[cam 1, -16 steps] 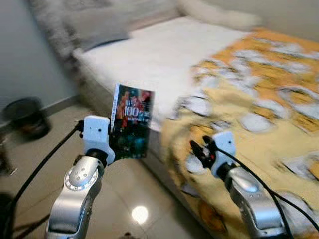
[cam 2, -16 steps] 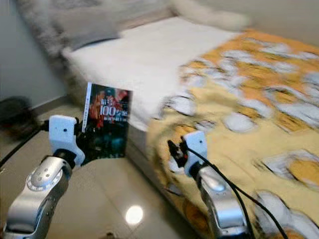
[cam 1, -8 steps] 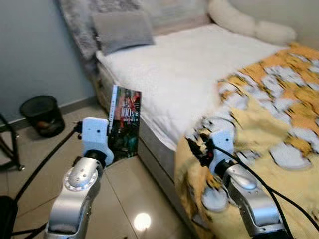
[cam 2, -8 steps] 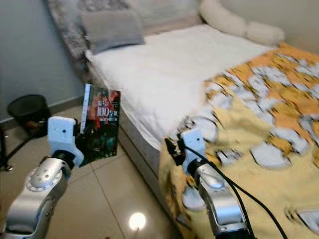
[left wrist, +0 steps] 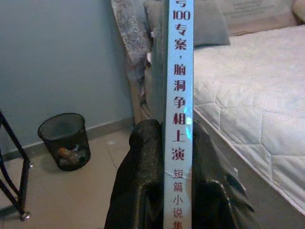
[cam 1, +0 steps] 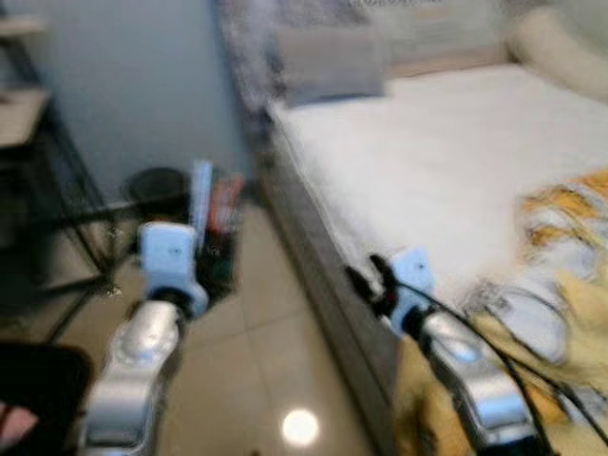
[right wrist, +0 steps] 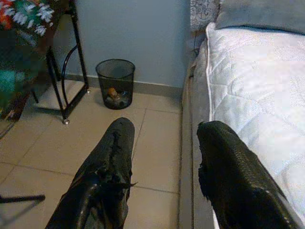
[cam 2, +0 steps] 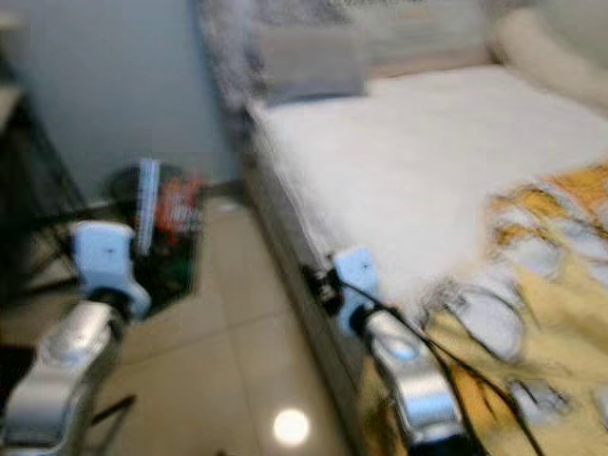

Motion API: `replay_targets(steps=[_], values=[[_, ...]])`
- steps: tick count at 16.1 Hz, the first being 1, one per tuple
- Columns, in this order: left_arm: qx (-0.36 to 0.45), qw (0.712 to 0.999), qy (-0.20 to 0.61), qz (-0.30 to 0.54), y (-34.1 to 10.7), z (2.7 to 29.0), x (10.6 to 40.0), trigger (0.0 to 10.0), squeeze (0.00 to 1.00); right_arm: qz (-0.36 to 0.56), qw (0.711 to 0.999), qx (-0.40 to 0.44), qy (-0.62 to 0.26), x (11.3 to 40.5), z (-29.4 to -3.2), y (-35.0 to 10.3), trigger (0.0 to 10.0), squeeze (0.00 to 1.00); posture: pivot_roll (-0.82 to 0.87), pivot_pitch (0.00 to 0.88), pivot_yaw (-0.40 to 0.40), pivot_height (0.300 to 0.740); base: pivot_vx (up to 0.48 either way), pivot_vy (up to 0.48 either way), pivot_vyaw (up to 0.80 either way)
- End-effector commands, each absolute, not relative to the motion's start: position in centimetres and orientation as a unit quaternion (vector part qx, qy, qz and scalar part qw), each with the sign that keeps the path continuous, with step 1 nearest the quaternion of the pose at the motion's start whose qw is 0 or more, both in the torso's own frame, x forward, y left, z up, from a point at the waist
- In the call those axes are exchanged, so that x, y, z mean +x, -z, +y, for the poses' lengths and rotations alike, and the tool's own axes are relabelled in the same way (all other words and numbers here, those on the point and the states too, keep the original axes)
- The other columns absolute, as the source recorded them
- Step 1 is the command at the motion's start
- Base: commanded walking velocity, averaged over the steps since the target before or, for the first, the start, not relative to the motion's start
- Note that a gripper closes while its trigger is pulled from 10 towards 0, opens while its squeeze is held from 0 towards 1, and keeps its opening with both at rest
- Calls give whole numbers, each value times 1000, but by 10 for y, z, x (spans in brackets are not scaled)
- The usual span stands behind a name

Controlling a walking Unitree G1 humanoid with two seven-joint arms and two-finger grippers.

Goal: Clean up the room

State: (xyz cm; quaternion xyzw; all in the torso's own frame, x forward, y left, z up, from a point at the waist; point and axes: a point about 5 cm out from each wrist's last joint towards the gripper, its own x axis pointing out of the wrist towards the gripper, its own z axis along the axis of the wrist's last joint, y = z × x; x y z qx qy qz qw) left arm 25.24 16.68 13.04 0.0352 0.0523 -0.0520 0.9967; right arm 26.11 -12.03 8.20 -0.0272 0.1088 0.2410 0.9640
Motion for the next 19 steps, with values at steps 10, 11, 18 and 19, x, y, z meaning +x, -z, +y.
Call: replay_targets(steps=[10,11,18,19], values=[[49,997,49,27,-144,174,258,10000,0,85,960,-33,-265,267,-110,-90,10000,0,90,0,15,740,425,0,240],[48,997,49,26,-145,174,258,10000,0,86,960,-29,-264,267,-111,-89,10000,0,94,0,7,740,428,0,800],[44,997,51,25,-144,171,259,10000,0,90,969,-15,-228,270,-122,-88,10000,0,83,0,2,740,426,0,114],[44,997,52,25,-144,171,259,10000,0,88,971,-11,-222,271,-123,-88,10000,0,83,0,2,740,420,0,0]])
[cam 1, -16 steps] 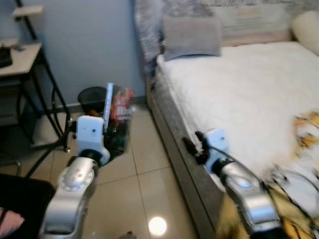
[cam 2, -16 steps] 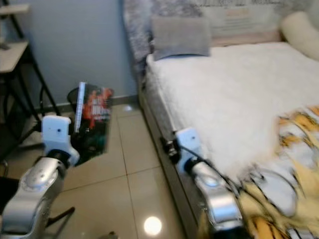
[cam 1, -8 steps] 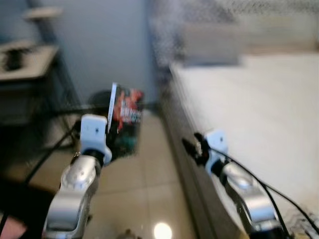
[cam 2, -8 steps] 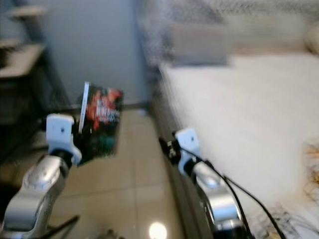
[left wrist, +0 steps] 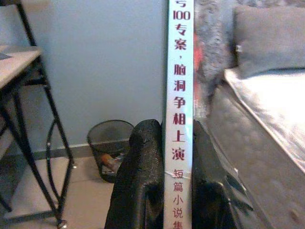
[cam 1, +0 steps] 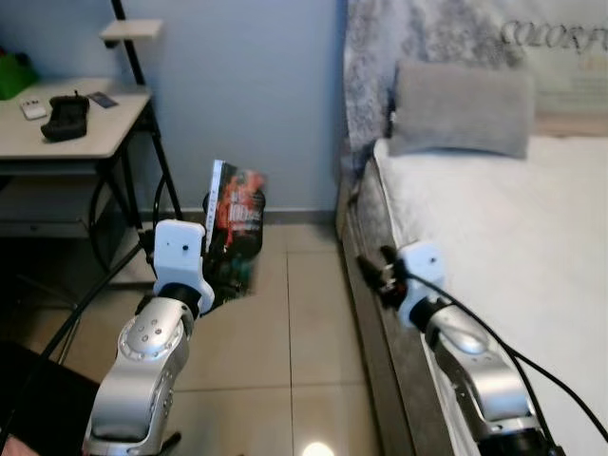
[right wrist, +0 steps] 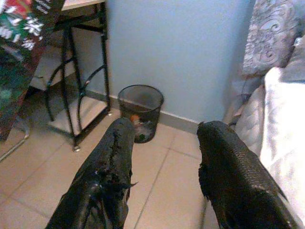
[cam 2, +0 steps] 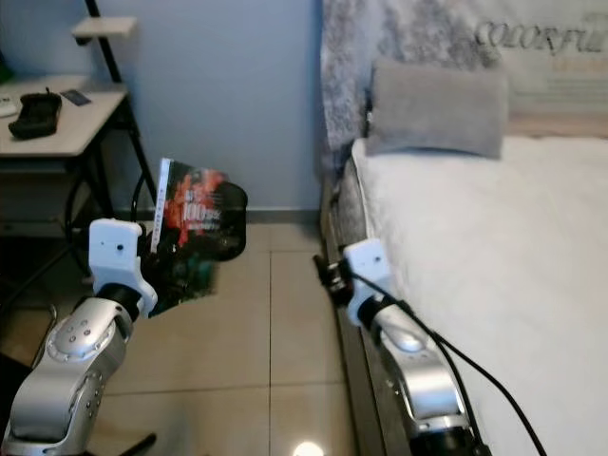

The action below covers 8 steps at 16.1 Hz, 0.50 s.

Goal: Clean up the room

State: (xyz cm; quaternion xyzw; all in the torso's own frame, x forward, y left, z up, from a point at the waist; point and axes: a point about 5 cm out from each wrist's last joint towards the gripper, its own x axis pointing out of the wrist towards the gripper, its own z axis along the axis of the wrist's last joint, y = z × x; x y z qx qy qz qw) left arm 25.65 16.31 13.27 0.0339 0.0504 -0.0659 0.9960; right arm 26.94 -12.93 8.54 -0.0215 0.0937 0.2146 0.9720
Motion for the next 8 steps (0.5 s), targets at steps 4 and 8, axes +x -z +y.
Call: replay_targets(steps=[4,8], values=[[49,997,50,24,-145,173,259,10000,0,96,981,4,-168,271,-131,-84,10000,0,83,0,3,740,426,0,0],[46,997,52,28,-142,171,256,10000,0,89,985,14,-146,271,-138,-87,10000,0,69,0,-1,740,426,0,0]])
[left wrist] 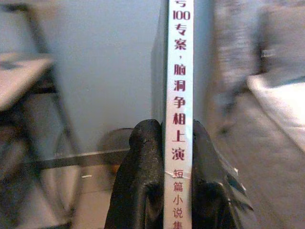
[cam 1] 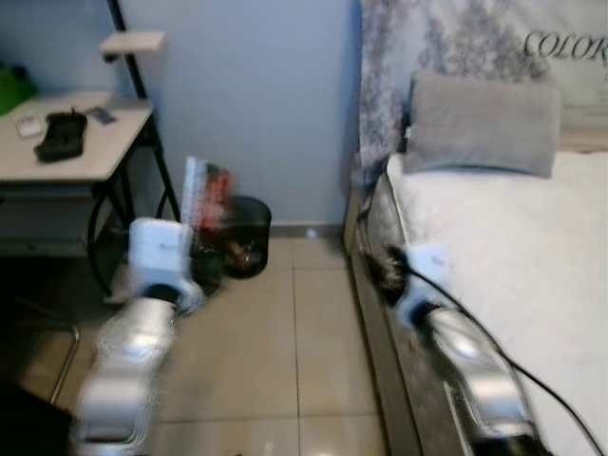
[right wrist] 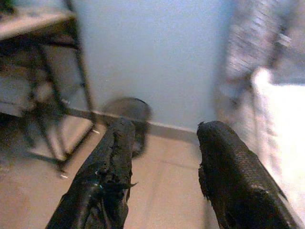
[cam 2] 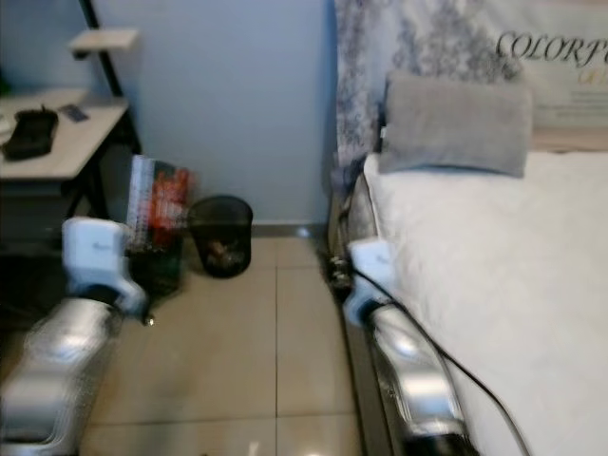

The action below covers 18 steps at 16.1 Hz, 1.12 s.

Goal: Clean up the room

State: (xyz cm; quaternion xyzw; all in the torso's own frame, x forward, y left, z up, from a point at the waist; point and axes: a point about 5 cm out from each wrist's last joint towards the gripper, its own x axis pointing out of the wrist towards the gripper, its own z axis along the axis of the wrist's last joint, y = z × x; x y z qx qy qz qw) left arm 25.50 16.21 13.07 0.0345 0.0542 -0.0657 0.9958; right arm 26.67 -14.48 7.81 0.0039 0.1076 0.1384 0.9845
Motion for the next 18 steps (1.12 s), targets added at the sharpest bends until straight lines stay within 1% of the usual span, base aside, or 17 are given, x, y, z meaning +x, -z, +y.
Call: replay_targets(steps=[1,8,15,18], values=[[45,997,53,30,-141,170,255,10000,0,87,985,17,-146,270,-138,-88,10000,0,66,0,0,740,428,0,0],[51,997,56,32,-140,172,252,10000,0,87,985,38,-145,268,-134,-88,10000,0,76,0,1,740,425,0,0],[58,996,61,28,-143,174,256,10000,0,94,984,34,-145,269,-130,-87,10000,0,78,0,6,740,425,0,0],[60,996,63,29,-143,173,256,10000,0,94,984,40,-143,271,-131,-87,10000,0,82,0,7,740,424,0,-800]])
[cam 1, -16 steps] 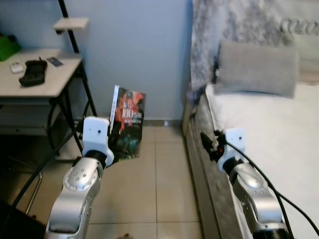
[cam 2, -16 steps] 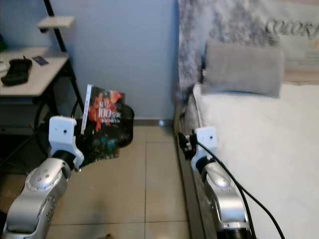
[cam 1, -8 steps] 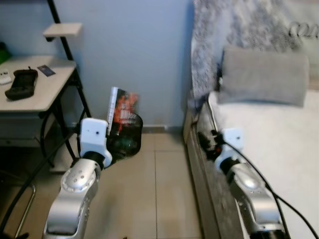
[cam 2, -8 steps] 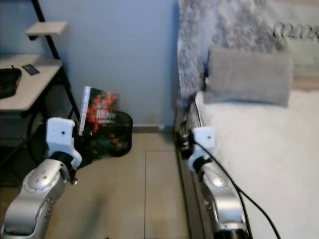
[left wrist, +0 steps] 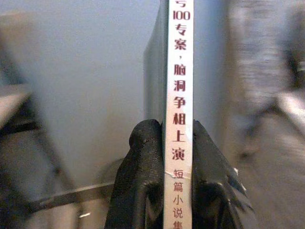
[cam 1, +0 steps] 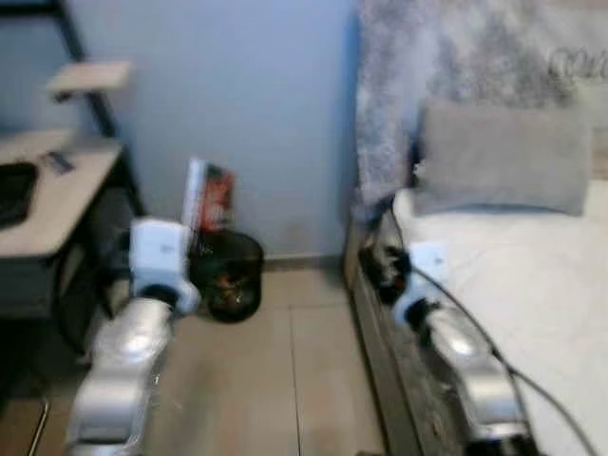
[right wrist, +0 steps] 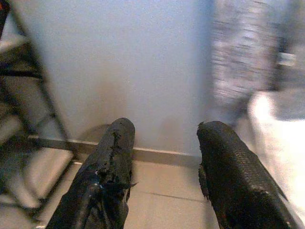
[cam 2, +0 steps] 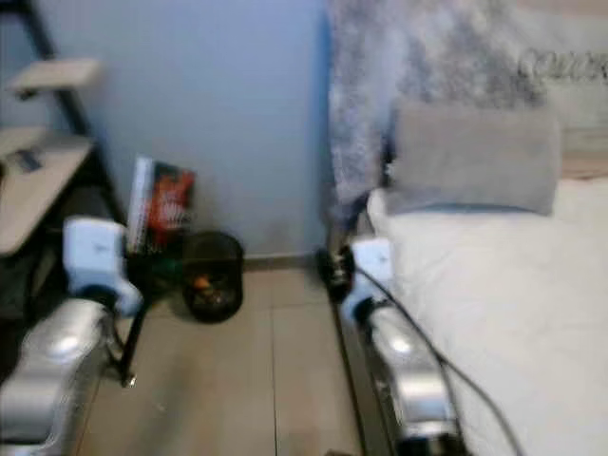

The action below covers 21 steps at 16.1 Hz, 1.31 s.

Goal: Clean up the room

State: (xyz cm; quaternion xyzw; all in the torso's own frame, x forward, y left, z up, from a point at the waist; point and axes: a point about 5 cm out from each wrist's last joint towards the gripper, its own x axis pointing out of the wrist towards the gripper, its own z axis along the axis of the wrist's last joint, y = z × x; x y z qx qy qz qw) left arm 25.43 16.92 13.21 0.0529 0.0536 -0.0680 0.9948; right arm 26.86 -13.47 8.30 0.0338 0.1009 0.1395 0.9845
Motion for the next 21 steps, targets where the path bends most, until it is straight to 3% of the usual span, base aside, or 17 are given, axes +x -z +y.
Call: replay_targets(steps=[1,3,17,21], values=[[62,996,65,29,-143,174,256,10000,0,93,985,39,-143,271,-131,-87,10000,0,84,0,8,740,424,0,-800],[63,996,64,29,-143,175,256,10000,0,89,985,36,-144,271,-130,-88,10000,0,88,0,10,740,424,0,-769],[73,994,70,31,-145,178,261,10000,0,79,987,27,-134,274,-127,-87,10000,0,96,0,25,740,420,0,0],[81,994,69,32,-144,177,261,10000,0,88,986,32,-139,277,-126,-86,10000,0,100,0,18,740,0,0,-600]])
